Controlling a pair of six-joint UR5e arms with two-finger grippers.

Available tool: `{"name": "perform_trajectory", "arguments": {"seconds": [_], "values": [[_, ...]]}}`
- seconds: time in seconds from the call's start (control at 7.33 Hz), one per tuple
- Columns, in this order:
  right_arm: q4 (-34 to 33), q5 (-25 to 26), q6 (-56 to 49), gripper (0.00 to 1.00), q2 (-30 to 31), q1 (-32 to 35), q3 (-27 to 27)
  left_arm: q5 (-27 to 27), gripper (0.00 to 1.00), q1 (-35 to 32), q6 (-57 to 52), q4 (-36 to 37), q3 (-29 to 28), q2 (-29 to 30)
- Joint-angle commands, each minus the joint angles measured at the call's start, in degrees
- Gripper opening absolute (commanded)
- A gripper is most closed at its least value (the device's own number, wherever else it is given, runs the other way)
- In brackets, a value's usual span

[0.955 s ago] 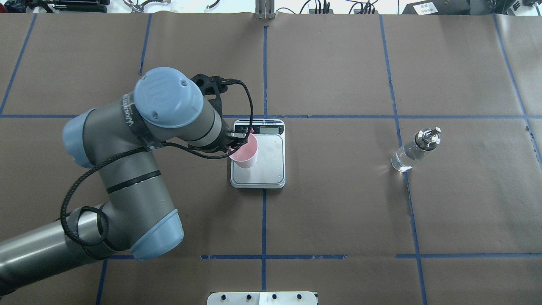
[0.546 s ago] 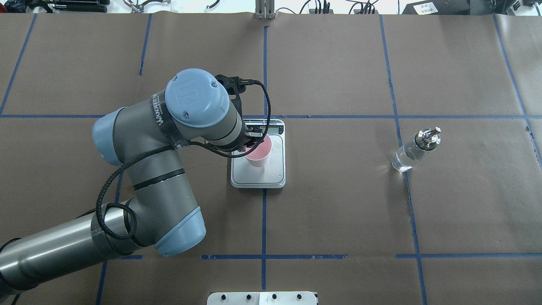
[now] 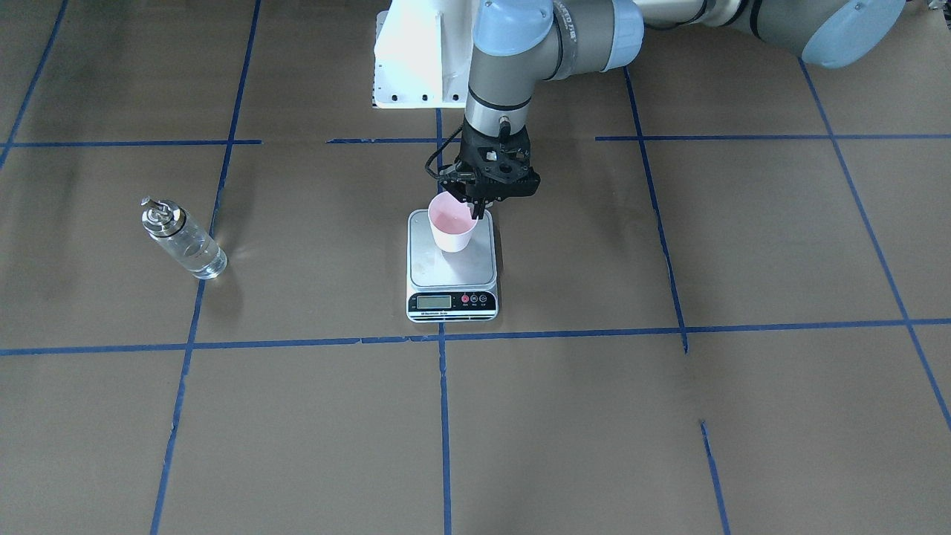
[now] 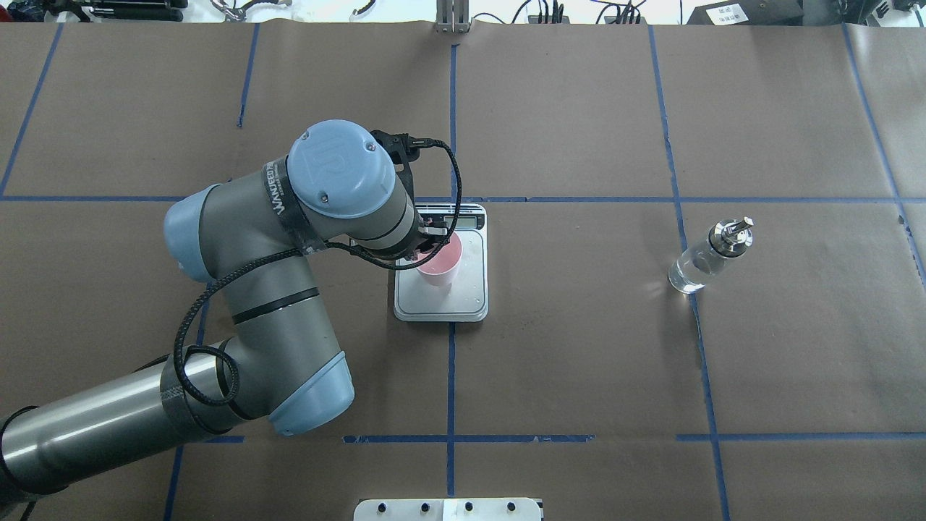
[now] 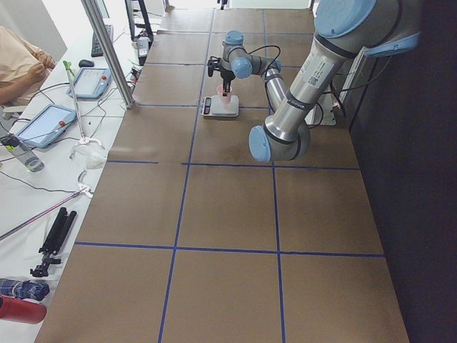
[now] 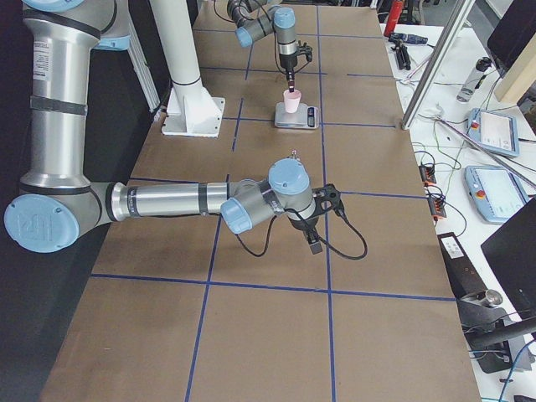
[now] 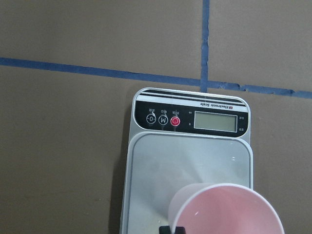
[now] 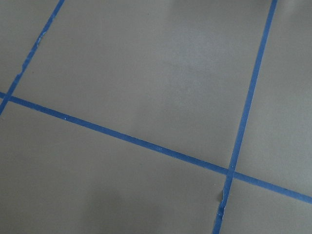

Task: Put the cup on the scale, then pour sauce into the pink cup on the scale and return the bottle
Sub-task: 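Carry the pink cup with the left gripper onto the scale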

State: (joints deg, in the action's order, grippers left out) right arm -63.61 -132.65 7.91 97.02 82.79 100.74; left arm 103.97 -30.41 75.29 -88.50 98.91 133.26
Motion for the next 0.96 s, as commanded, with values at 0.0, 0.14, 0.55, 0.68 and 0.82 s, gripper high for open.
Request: {"name": "perform_trajectory", "arguments": {"seconds": [0.0, 0.14, 0.55, 0.68, 0.82], "values": [[0.0, -0.1, 0.0, 1.00, 0.2, 0.1, 0.2, 0.0, 0.10, 0.0, -0.2, -0.2, -0.3, 0.0], [0.0, 0.0, 0.0, 1.00, 0.2, 0.0, 0.2, 0.0, 0.14, 0.0, -0.3, -1.4, -1.0, -0.1], [0.0, 0.0, 0.0, 1.00, 0.2, 0.1, 0.2, 0.0, 0.23, 0.0, -0.3, -3.2, -2.2, -0.1], [0.0, 0.0, 0.0, 1.00, 0.1, 0.0, 0.2, -0.2, 0.45, -0.1, -0.4, -3.0, -1.5, -0.4], [0.0, 0.0, 0.0, 1.00, 0.1, 0.0, 0.3, -0.2, 0.99, -0.1, -0.8, -2.8, -1.1, -0.7]]}}
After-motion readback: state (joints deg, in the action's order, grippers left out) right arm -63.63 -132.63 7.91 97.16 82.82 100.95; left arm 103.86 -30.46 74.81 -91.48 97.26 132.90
